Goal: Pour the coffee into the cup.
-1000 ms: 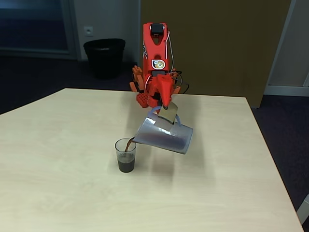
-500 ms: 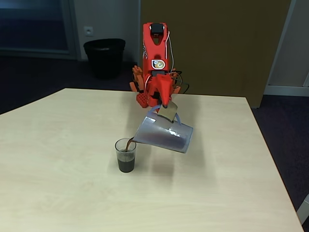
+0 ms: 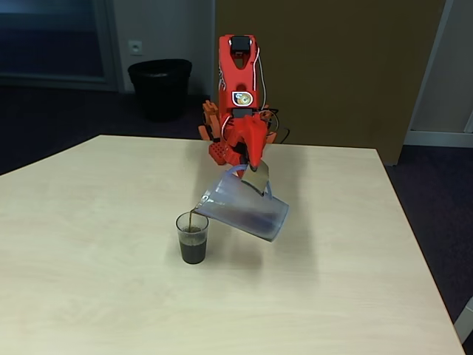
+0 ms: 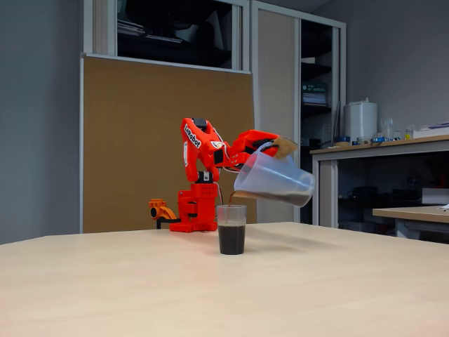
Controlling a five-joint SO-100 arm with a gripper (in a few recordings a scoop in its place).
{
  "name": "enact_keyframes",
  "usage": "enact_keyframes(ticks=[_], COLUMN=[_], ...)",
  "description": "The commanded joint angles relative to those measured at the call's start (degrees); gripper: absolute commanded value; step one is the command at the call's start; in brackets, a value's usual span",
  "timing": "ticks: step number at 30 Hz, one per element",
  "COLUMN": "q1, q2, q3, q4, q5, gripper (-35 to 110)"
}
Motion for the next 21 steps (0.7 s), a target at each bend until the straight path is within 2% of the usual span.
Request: enact_keyframes(ticks=[1,6,17,21], q1=[-1.9,-3.3,-6.1,-9.0], q2=[3.1,3.3,0.4,-1.1], q3=[-1.9,-3.6,-11.9,-16.1], q4=[2.3,8.1,20.4,26.3], q5=[-6.6,-15.9,-27.9,-36.3], gripper=[0,0,0,0])
